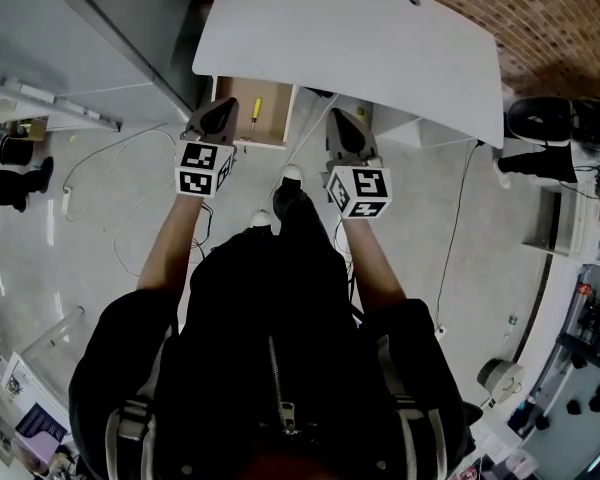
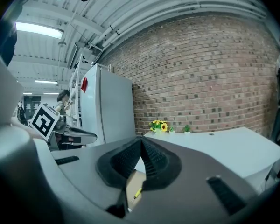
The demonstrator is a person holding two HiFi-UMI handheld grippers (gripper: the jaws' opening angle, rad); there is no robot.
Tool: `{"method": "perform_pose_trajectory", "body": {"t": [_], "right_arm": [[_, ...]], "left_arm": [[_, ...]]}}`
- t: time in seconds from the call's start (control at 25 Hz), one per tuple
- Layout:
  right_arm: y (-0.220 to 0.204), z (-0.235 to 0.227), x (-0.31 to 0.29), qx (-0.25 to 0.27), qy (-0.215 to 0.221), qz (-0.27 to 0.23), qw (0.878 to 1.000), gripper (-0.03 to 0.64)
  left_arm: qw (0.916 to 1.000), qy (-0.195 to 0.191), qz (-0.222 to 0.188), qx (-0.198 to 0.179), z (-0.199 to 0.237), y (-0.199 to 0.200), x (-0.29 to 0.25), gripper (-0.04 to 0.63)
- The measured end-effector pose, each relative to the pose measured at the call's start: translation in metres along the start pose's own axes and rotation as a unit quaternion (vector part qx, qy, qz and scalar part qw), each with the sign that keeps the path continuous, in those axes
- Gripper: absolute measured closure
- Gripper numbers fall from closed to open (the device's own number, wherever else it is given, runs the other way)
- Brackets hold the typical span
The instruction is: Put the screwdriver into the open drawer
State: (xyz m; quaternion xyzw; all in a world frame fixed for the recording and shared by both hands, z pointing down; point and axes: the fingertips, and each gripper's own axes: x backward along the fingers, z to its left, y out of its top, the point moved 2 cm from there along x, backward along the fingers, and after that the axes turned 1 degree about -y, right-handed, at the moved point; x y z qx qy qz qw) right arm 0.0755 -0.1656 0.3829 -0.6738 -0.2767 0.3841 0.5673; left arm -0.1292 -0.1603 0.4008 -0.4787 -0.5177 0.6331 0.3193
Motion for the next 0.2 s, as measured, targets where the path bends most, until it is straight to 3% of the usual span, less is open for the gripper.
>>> {"method": "perform_pose_trajectory", "body": {"t": [0.2], "right_arm": [[-0.0064,-0.0032,-0.0089,-0.003,0.000,0.005,1.000,0.612]], "left_arm": [[1.0000,-0.005,0.007,0.001,0.0011,-0.0076,-0.0103,0.571]]}}
